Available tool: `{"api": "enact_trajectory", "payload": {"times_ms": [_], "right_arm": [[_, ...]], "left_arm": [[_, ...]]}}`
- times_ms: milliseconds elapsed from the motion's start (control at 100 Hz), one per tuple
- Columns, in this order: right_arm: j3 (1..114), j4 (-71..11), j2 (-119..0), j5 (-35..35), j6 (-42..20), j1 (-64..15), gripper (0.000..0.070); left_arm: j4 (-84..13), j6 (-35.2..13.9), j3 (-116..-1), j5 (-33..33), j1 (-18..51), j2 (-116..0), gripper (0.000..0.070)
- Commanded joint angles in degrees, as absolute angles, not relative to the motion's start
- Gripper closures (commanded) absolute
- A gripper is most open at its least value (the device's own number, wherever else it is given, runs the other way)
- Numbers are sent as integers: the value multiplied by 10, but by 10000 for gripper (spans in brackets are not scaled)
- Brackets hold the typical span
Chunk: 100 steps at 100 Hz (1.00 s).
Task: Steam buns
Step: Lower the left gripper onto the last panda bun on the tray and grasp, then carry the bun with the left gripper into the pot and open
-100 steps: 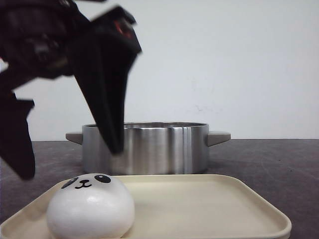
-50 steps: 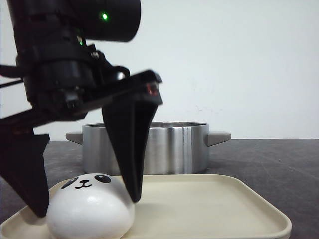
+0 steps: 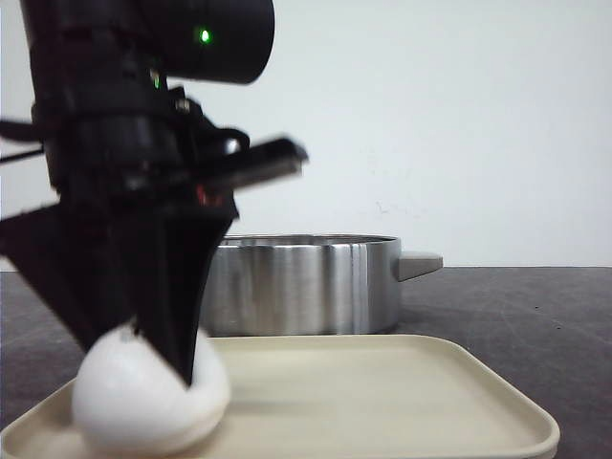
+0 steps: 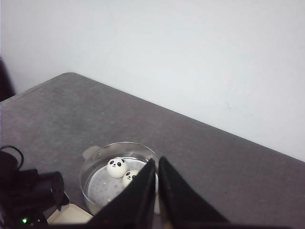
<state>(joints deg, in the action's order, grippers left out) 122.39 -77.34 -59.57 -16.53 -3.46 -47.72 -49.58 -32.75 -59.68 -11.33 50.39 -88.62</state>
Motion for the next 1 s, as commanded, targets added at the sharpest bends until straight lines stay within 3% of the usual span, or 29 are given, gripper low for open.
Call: {"api": "enact_trajectory", "payload": {"times_ms": [0,170,380,460,710,990], "right_arm": [[1236,-814,-598,-166,-43,-484,700],[1236,-814,-598,-166,-43,-484,700],[1236,-814,-598,-166,-43,-484,700],[1236,-814,-598,-167,-43,-484,700],[1236,-814,-598,-170,-43,-484,700],[1236,-813,-598,-170,-43,-484,700]], "left_arm": [[-498,-308,-637,-121,517,-868,691],[-523,-275,-751,-111,525,-831,691],[-529,-218,-894,-6,501,-842,690],[-532,-211,-920,-4,474,-857,690],[-536,-198,-933,-13,384,-931,690],[-533,-202,-933,-13,354,-1033,690]]}}
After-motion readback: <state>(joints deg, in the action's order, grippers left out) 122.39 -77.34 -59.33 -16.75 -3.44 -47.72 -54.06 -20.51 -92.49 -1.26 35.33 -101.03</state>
